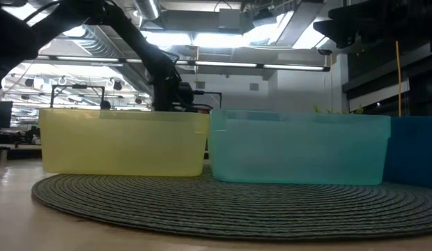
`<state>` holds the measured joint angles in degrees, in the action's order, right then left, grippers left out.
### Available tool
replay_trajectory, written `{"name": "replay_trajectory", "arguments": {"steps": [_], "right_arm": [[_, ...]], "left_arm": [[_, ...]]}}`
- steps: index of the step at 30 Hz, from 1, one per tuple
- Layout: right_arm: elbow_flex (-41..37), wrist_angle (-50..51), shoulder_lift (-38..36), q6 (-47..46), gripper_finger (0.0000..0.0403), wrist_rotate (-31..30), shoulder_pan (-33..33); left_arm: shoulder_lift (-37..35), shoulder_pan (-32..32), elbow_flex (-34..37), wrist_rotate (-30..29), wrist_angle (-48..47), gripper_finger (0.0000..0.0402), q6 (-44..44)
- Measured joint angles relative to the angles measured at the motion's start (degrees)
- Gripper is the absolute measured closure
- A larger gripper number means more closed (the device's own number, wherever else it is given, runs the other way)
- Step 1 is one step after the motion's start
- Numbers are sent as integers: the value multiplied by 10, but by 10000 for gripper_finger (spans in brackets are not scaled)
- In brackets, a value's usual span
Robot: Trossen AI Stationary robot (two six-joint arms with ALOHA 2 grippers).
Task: Pick and place Granola Bars by type
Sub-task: Put the red granola bar into the green bin
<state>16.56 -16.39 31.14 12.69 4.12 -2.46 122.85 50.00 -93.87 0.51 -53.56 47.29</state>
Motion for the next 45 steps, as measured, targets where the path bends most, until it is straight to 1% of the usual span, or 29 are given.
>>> {"name": "replay_trajectory", "arguments": {"steps": [3, 10, 13, 16, 24, 29, 35, 45], "right_arm": [[0, 0, 0, 0, 123, 0, 0], [0, 0, 0, 0, 123, 0, 0], [0, 0, 0, 0, 123, 0, 0], [0, 0, 0, 0, 123, 0, 0], [0, 0, 0, 0, 123, 0, 0], [0, 0, 0, 3, 123, 0, 0], [0, 8, 0, 12, 123, 0, 0], [0, 8, 0, 13, 123, 0, 0]], "left_arm": [[0, 0, 10, -11, 21, 153, 0], [0, -1, 12, -9, 36, 153, -2], [0, -1, 12, -9, 42, 160, -2], [0, -1, 12, -8, 48, 180, -2], [0, -2, 12, -8, 57, 246, -9], [0, -4, 12, 4, 56, 281, -11], [0, -11, 12, 5, 55, 312, -10], [0, -17, 12, 5, 54, 352, 4]]}}
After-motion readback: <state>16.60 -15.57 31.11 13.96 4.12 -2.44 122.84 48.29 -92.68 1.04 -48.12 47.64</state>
